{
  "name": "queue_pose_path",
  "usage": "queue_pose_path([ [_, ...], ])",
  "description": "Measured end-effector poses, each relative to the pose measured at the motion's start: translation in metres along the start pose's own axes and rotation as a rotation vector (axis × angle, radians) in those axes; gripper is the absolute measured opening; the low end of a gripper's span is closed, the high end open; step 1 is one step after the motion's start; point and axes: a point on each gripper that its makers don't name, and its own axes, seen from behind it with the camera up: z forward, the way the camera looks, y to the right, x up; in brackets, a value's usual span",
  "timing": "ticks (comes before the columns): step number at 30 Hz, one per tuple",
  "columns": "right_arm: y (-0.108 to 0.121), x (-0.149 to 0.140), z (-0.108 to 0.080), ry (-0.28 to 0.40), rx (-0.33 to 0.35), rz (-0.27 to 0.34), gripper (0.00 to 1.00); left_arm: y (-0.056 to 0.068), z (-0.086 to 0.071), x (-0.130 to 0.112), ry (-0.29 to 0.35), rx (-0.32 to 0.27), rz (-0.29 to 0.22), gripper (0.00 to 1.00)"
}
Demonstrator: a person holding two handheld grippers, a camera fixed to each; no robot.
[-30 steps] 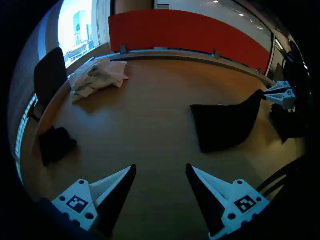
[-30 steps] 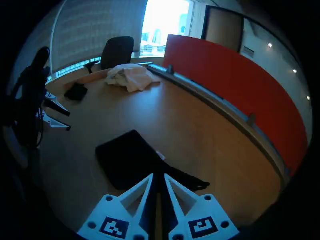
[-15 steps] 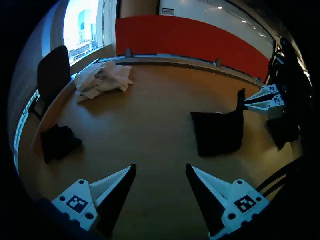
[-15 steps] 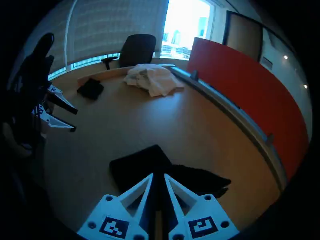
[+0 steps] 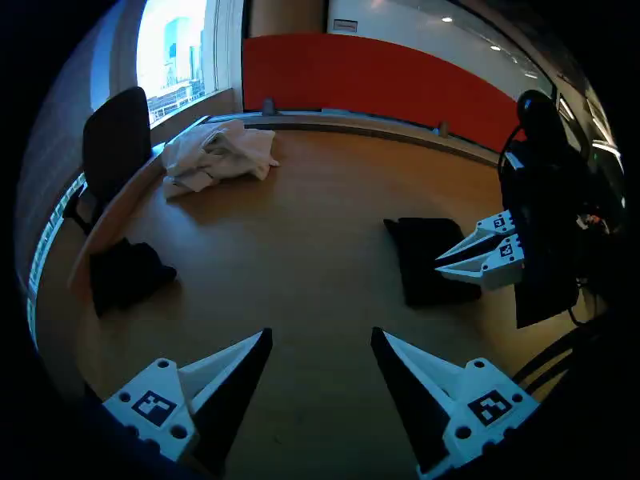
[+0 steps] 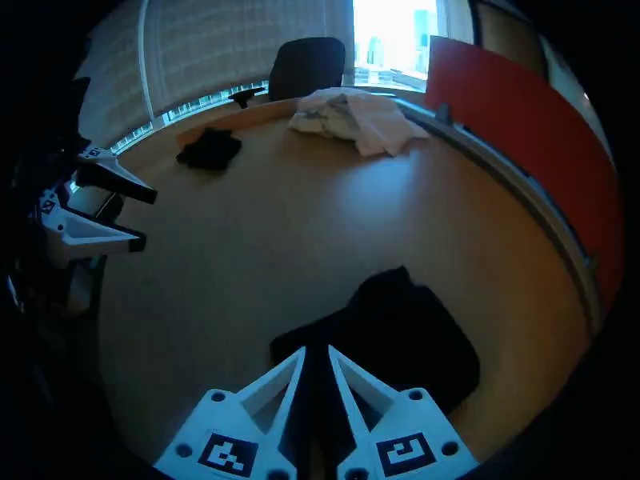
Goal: Fold towel
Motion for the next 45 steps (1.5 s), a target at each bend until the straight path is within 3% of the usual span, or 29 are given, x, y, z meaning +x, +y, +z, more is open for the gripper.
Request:
queue_pose_path([
  [5,0.0,-0.004,0.001,-0.006,-0.008,0.01,0.08,-0.001,0.001,-0.003,-0.004,-0.002,0.0,0.92],
  [10,0.003,-0.001,-0.001,0.006,-0.019,0.022,0.2,-0.002,0.002,-0.003,-0.006,-0.001,0.006,0.92],
  [15,0.008,0.002,-0.007,0.023,-0.036,0.032,0.59,-0.003,0.002,-0.002,-0.007,0.002,0.009,0.92],
  [17,0.01,0.002,-0.009,0.026,-0.041,0.033,0.67,-0.004,0.002,-0.002,-0.007,0.003,0.009,0.92],
  [28,0.016,-0.004,-0.016,0.03,-0.062,0.06,0.68,-0.003,0.003,0.0,-0.007,0.005,0.011,0.92],
  [45,0.024,-0.052,-0.037,-0.002,-0.106,0.133,0.68,-0.003,0.004,0.003,-0.008,0.011,0.021,0.92],
])
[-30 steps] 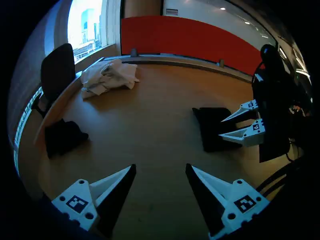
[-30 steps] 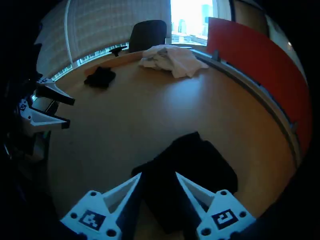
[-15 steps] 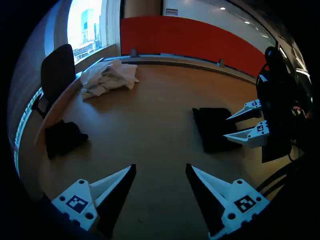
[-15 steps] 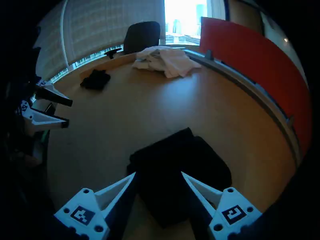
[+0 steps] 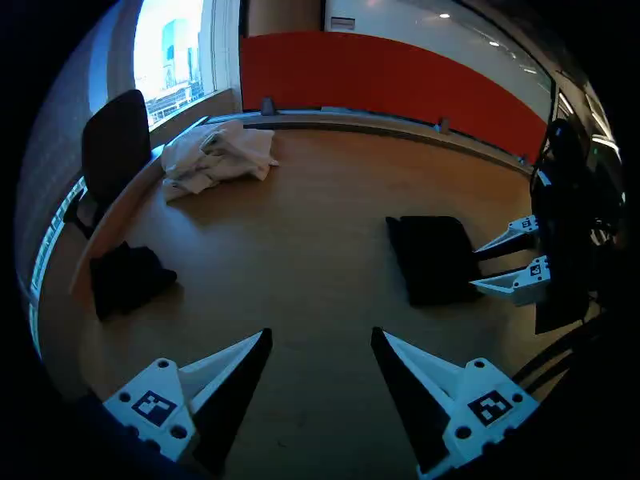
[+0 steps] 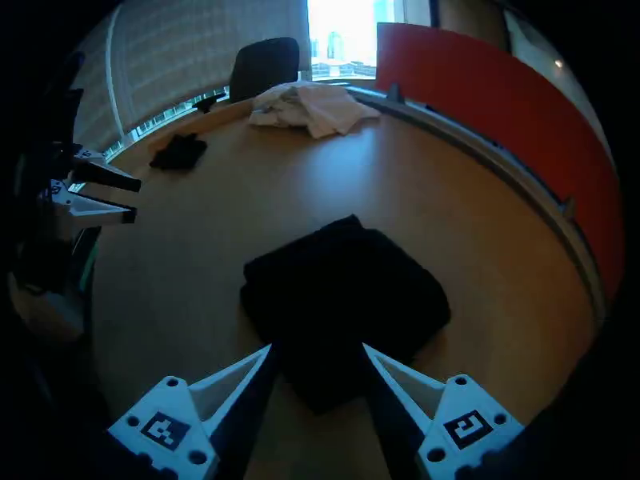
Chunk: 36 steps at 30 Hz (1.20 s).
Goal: Fold towel
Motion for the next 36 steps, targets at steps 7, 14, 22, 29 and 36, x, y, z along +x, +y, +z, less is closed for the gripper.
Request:
queue_pose_path([
  [7,0.004,-0.016,-0.011,-0.01,-0.017,0.023,0.68,0.001,0.0,-0.001,-0.002,0.0,0.006,0.92],
  [14,0.007,-0.023,-0.013,-0.016,-0.029,0.038,0.68,0.003,0.0,0.001,0.0,-0.003,0.01,0.92],
  [22,0.006,-0.042,-0.012,-0.05,-0.038,0.041,0.68,0.006,0.001,0.001,0.001,-0.004,0.012,0.92],
  [29,0.006,-0.051,-0.01,-0.061,-0.041,0.054,0.68,0.008,0.002,0.0,-0.001,-0.007,0.014,0.92],
  [36,0.005,-0.051,-0.008,-0.061,-0.04,0.068,0.61,0.01,0.002,0.0,-0.002,-0.01,0.014,0.92],
])
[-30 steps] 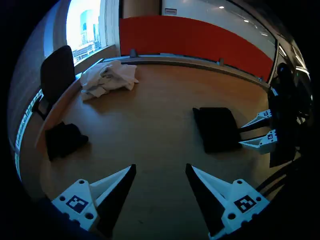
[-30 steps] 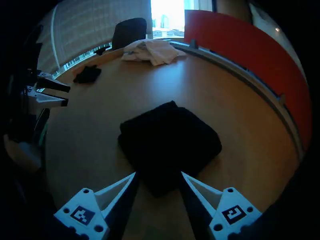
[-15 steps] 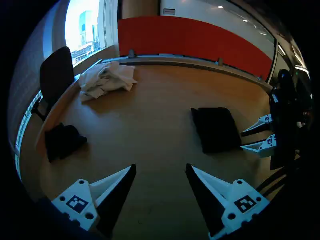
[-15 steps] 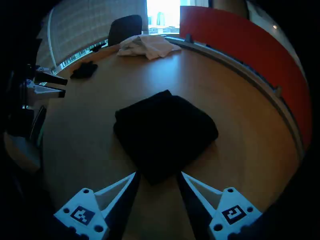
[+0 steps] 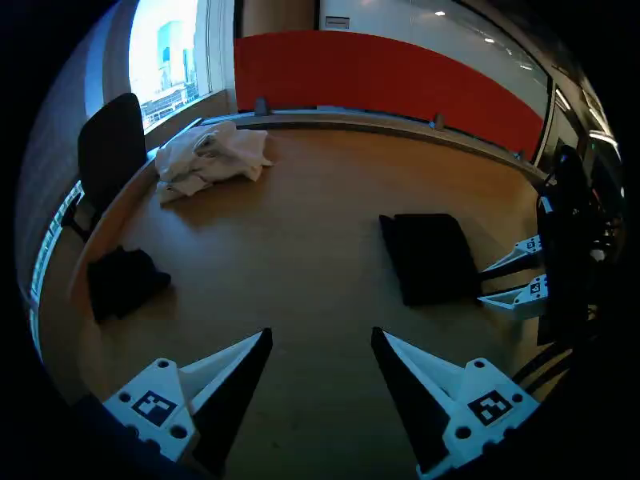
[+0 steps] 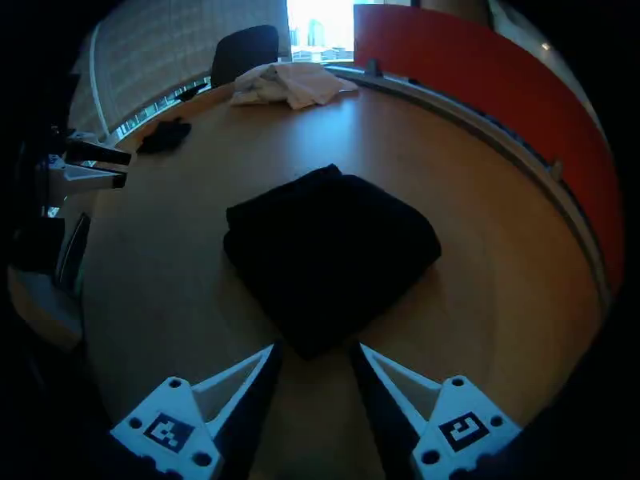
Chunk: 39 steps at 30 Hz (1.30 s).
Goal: Fold towel
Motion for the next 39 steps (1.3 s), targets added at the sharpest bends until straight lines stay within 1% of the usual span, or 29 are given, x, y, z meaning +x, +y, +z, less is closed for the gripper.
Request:
queue_pose_path([
  [10,0.001,-0.002,-0.001,0.001,-0.014,0.025,0.33,-0.001,0.0,0.001,0.001,0.0,0.002,0.92],
  [19,0.005,-0.004,-0.004,0.004,-0.023,0.034,0.2,0.0,-0.001,0.0,0.0,-0.001,0.002,0.92],
  [24,0.007,-0.005,-0.004,0.0,-0.032,0.031,0.09,0.001,-0.001,0.0,-0.001,-0.001,0.005,0.92],
  [28,0.007,-0.004,-0.004,0.004,-0.033,0.025,0.06,0.001,-0.001,0.0,0.001,-0.003,0.004,0.92],
  [36,0.008,0.004,-0.008,0.024,-0.029,0.028,0.05,0.001,-0.001,0.002,0.003,-0.005,0.003,0.92],
  [39,0.009,0.013,-0.012,0.042,-0.032,0.022,0.05,0.001,0.0,0.003,0.004,-0.006,0.004,0.92],
])
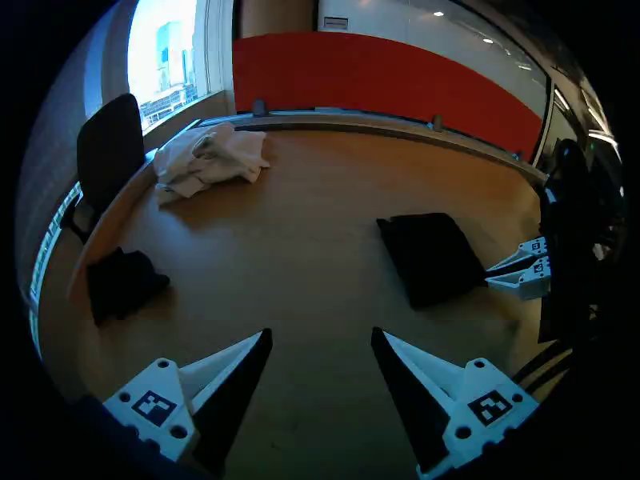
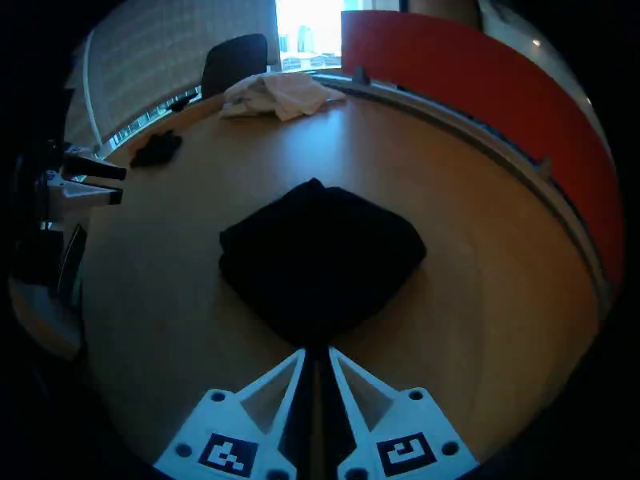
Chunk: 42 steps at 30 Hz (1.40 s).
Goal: Fold towel
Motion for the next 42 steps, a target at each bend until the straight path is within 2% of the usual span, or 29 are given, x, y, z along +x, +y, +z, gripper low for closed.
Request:
queue_pose_path([
  [13,0.011,0.075,-0.027,0.128,-0.02,-0.052,0.05,0.002,-0.002,0.009,0.016,-0.008,0.009,0.92],
  [27,0.018,0.154,-0.072,0.254,-0.047,-0.089,0.05,0.006,-0.005,0.016,0.031,-0.017,0.019,0.92],
  [33,0.023,0.166,-0.085,0.278,-0.061,-0.093,0.05,0.01,-0.005,0.019,0.035,-0.022,0.025,0.92],
  [42,0.033,0.169,-0.096,0.288,-0.075,-0.089,0.04,0.014,-0.004,0.024,0.039,-0.027,0.033,0.92],
])
